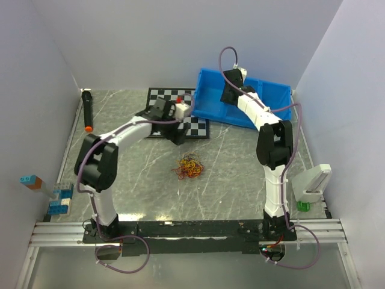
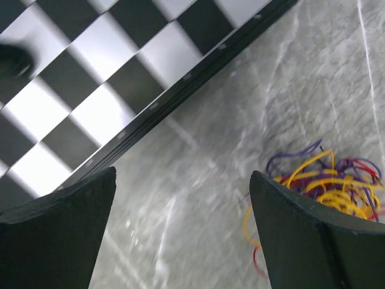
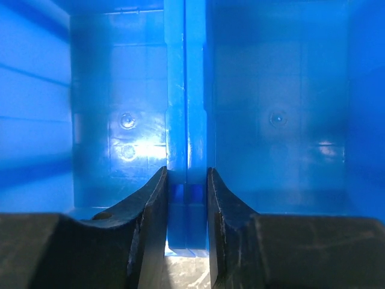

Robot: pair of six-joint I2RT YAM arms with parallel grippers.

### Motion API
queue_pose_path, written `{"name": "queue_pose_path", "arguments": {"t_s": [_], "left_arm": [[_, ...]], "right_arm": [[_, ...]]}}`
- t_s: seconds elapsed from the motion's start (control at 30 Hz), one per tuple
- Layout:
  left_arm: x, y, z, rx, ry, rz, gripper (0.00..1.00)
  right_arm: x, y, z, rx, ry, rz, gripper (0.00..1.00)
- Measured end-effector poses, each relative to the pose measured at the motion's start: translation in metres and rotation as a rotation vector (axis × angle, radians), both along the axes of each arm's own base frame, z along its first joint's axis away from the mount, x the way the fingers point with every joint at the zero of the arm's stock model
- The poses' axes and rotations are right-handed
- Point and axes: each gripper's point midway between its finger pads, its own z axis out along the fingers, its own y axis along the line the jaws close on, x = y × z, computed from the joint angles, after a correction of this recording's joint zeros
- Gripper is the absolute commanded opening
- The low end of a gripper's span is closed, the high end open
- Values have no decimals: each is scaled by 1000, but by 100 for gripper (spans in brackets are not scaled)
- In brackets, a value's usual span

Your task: Untangle the cables

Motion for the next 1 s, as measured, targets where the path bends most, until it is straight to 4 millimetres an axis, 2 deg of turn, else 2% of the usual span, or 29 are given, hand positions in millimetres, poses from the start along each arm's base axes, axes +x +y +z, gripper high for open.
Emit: {"name": "queue_pose_path", "arguments": {"t_s": [0.1, 0.27, 0.47, 0.6, 0.67, 0.77, 1.0], "left_arm": [[-3, -26, -12, 47, -43, -51, 97], [-14, -54, -31, 103, -99, -112, 96], [-18, -62, -55, 159, -108, -140, 97], [-31, -59, -73, 184, -85, -162, 97], [-37, -61, -72, 180, -95, -176, 97], [-55, -62, -72, 179, -87, -208, 97], [-119, -57, -76, 195, -10, -315, 97]], "right_arm": [[-5, -1, 0, -5, -2, 2, 0], [-23, -8, 3, -19, 12, 7, 0], [-50, -19, 19, -33, 26, -13, 0], [-55, -21, 36, -17, 0, -20, 0], [-57, -21, 41, -11, -11, -21, 0], [-66, -22, 42, -6, -10, -17, 0], [-91, -26, 37, -16, 10, -10, 0]]}}
